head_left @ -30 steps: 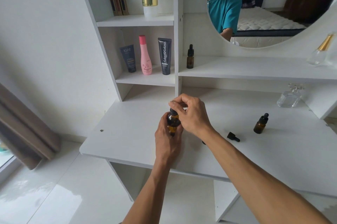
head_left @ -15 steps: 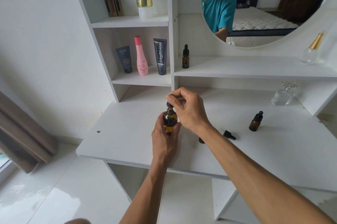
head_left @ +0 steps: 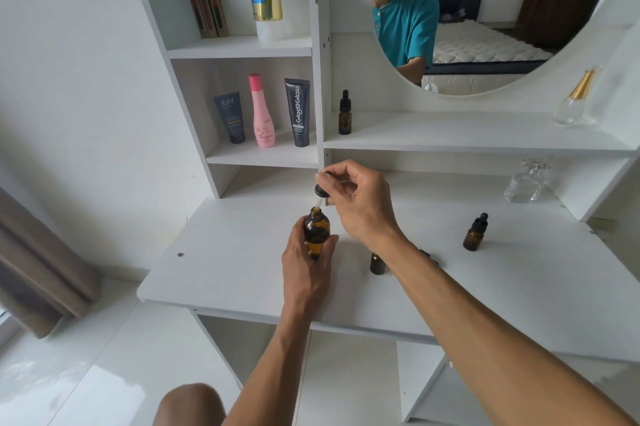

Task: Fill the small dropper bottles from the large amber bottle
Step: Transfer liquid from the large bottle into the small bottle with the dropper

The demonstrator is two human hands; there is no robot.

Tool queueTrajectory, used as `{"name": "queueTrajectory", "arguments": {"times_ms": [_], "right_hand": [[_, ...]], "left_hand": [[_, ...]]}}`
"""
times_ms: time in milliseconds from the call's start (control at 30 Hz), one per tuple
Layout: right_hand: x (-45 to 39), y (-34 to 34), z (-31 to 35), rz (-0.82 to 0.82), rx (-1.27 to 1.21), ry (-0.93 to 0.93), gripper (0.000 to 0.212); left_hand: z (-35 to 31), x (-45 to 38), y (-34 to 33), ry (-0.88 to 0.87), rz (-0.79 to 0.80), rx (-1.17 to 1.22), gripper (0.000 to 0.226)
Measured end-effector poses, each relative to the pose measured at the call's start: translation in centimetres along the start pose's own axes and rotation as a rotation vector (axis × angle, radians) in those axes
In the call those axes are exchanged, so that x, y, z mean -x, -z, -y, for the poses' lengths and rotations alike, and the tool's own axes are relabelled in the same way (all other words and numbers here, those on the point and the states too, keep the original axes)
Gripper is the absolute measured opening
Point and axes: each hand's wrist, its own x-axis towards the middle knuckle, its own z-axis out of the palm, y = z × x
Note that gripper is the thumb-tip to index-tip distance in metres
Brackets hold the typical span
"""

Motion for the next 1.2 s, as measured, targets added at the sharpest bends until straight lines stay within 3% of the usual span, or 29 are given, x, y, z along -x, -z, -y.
{"name": "queueTrajectory", "arguments": {"times_ms": [733,1200], "right_hand": [[-1.1,4.1,3.3,-0.133,-0.133,0.058,0.016],[2.1,9.3,-0.6,-0.205,-0.017,-0.07,0.013]], "left_hand": [[-0.1,0.0,0.1,0.036,0.003,-0.029,0.042],[0.0,0.1,-0.1,0.039,-0.013,-0.017,0.041]]}}
